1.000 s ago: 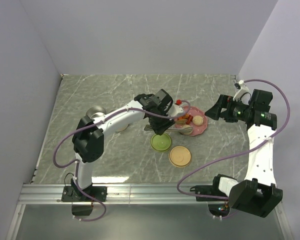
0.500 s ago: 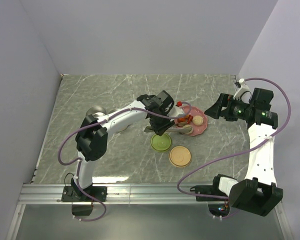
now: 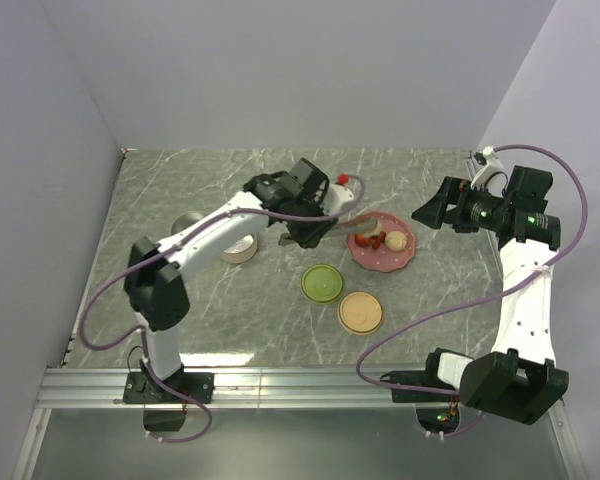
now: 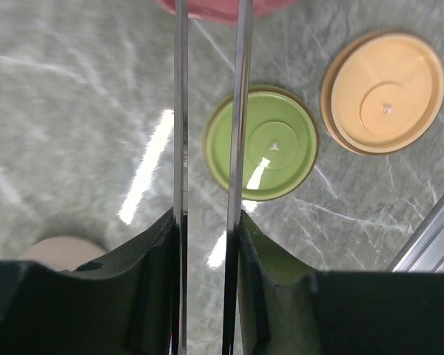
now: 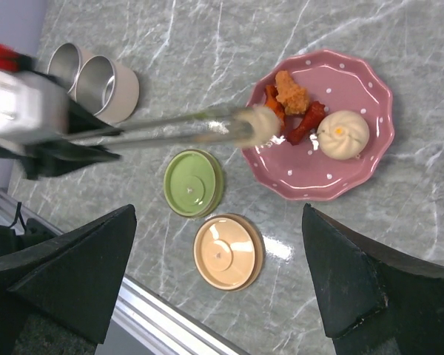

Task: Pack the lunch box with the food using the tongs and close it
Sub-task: Pick up the food using the clamp, then place the food into the lunch box, then pick up the food using the clamp

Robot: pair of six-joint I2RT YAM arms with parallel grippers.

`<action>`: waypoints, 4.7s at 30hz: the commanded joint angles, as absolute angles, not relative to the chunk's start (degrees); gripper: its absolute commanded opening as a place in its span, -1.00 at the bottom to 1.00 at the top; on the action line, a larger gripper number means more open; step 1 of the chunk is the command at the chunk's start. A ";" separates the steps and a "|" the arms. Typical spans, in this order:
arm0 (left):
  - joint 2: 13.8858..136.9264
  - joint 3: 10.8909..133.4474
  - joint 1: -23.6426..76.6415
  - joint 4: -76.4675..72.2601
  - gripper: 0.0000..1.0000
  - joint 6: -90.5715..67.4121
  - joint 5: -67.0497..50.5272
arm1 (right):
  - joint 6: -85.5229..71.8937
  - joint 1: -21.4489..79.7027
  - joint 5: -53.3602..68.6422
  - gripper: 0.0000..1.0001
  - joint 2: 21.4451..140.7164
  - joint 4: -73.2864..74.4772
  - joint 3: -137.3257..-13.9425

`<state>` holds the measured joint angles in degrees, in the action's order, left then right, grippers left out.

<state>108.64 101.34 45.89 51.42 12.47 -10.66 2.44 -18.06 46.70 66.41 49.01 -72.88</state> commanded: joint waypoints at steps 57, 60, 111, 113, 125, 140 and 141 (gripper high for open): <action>66.18 64.33 -2.02 60.47 -0.56 24.43 -2.99 | 2.11 -10.63 45.53 0.99 71.99 41.48 -72.95; 67.41 64.42 -2.02 60.12 -0.50 24.08 -3.34 | 2.46 -10.63 45.35 0.99 71.55 41.66 -72.51; 90.51 93.69 28.89 46.77 0.09 21.18 -23.99 | 2.46 -11.86 37.62 0.99 72.60 45.70 -75.41; 94.02 95.09 31.72 43.96 0.09 20.92 -23.38 | 2.20 -12.30 37.27 0.99 72.95 46.05 -76.46; 115.12 110.73 43.50 39.29 0.05 21.01 -19.69 | -2.55 -24.41 40.86 0.99 78.92 48.25 -85.25; 126.82 118.12 47.02 44.12 0.09 22.76 -14.77 | -3.96 -28.56 45.88 0.99 78.92 46.40 -82.79; 127.00 118.12 47.11 44.12 0.09 22.76 -14.77 | -4.13 -28.48 46.05 0.99 78.93 46.41 -82.79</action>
<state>126.74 115.33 46.76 44.01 21.78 -15.33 -3.57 -28.27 44.42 80.27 47.46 -82.89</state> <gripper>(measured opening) 0.546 0.996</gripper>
